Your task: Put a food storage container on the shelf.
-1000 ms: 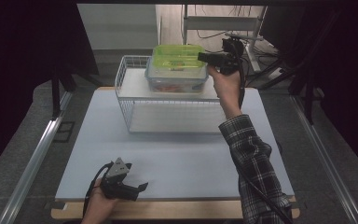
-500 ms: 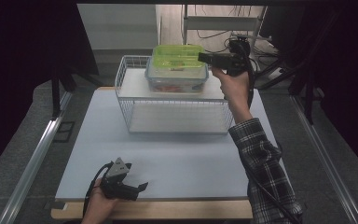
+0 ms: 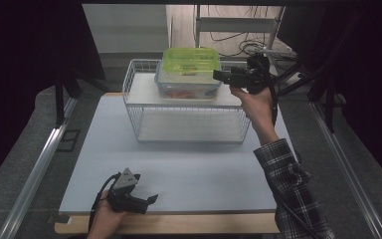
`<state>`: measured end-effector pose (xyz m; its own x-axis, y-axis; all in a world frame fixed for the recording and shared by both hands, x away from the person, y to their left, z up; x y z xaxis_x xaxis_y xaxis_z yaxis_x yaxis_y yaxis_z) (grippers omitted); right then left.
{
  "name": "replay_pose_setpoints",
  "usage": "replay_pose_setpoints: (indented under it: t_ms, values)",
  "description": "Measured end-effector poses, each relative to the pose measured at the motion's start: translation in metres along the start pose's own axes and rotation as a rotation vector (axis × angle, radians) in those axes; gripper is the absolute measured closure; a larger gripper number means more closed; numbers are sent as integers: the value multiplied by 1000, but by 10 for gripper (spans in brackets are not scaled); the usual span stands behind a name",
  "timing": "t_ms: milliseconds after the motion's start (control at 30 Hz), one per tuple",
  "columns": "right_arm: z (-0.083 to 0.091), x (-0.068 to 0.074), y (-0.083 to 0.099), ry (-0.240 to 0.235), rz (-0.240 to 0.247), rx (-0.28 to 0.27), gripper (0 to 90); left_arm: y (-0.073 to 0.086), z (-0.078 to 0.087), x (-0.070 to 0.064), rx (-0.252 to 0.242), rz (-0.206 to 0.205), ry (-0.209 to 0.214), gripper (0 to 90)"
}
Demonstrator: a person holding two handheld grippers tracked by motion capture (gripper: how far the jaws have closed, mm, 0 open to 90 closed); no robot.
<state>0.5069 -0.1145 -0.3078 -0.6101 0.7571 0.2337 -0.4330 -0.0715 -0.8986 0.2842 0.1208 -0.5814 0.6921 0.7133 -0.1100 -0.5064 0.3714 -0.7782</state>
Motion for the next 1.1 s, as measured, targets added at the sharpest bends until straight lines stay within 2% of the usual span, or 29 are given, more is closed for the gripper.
replay_pose_setpoints:
  t_ms: [800, 1100]
  values:
    - [13, 13, 37, -42, 91, 32, 128, 0, -1, -1, 5, -4, 1, 53]
    - [17, 14, 53, -73, 82, 47, 108, 1, -1, -2, 8, -6, 1, 53]
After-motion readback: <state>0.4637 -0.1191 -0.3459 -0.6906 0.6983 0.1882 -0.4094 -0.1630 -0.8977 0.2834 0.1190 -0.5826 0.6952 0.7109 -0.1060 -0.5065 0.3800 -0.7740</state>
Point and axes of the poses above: each handheld gripper's, and its own axes: z roughly backward along the jaws, y roughly out of its underside, x roughly to its left, the point moved 9 cm from there along -z, roughly forward along the jaws, and after that the axes turned 1 degree about y, right-handed, at the moved point
